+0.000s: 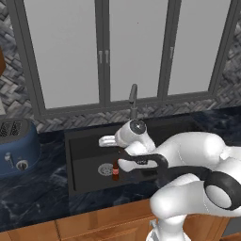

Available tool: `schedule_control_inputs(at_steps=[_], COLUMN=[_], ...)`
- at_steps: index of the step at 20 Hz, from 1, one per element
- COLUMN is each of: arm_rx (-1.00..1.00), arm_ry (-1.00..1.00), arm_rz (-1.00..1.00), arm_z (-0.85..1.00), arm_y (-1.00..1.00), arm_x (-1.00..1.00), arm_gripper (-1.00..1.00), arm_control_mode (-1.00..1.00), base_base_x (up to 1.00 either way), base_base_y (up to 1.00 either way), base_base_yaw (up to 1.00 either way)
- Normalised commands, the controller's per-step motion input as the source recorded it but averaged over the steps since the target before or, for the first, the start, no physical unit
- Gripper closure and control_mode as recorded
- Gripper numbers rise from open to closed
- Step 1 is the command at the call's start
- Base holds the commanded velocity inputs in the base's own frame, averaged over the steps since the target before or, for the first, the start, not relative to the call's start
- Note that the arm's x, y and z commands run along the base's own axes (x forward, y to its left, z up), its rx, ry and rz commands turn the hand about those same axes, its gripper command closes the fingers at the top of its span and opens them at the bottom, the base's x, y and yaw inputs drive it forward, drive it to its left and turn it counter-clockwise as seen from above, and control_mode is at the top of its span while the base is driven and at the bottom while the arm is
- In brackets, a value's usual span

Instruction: Place the large bottle from the dining counter next to the other large bottle outside the sink, and place the small bottle from the dining counter next to the other small bottle inside the sink.

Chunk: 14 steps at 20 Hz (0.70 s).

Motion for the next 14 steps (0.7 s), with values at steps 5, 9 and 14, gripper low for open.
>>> schedule_control_inputs(at_steps=[5, 9, 14], arm_rx=[-0.05, -0.04, -0.03], arm_ry=[0.09, 0.10, 0.10], arm_rz=[0.03, 0.03, 0.03], arm_z=[0.77, 0.59, 0.50], arm_y=[0.21, 0.18, 0.11], arm_x=[0.00, -0.04, -0.20], arm_gripper=[-1.00, -1.00, -1.00], arm_control_mode=[-1.00, -1.00, -1.00], base_base_x=[0.00, 0.00, 0.00], base_base_y=[0.00, 0.00, 0.00], base_base_yaw=[0.00, 0.00, 0.00])
